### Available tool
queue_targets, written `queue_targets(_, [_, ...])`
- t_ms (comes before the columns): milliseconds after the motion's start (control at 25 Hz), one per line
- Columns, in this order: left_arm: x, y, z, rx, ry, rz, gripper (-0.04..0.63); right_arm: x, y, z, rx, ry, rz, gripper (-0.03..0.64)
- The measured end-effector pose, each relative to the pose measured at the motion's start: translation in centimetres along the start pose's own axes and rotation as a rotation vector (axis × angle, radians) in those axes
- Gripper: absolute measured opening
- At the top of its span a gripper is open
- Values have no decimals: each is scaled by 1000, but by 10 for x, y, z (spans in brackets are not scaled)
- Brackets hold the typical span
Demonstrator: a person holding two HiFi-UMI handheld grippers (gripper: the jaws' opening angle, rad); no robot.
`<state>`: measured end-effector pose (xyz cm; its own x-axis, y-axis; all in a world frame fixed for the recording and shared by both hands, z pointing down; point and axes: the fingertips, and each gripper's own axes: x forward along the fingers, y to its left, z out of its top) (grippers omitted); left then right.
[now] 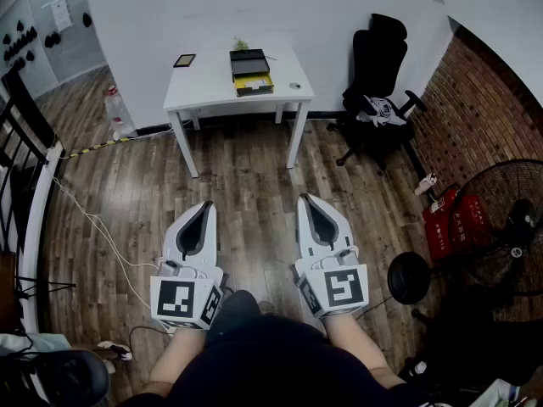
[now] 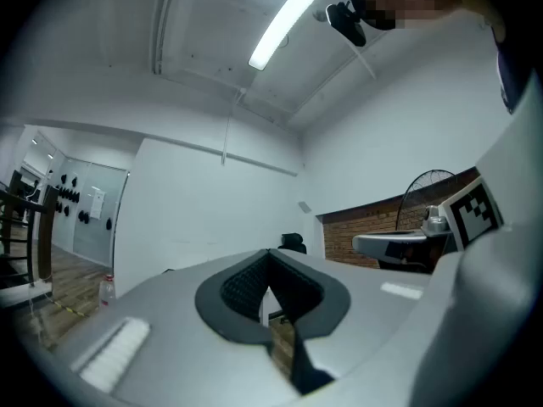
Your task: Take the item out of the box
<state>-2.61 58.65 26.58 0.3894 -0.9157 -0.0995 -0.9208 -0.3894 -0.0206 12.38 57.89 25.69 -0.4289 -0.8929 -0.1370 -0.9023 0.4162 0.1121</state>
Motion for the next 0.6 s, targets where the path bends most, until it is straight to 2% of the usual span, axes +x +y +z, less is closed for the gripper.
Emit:
queue_targets(160, [8,1,-1,-12,6,7,11,4,-6,-5,50,69,-13,11])
queue_targets(320, [19,9,-8,-22,13,18,11,16,-11,-19,42,52,4,12])
queue_targets(480, [41,23,-18,-30,19,19,11,41,-18,-35,50,82,12,14])
queue_targets(520, [48,29,-20,-34,21,22,11,50,-21,-38,49,83,14,24])
queue_targets(560, [56,35,-23,-37,24,27,11,60,-23,-41,48,86,14,81])
queue_targets(600, [64,42,-25,-39,28,30,11,71,-26,-46,49,91,13,103])
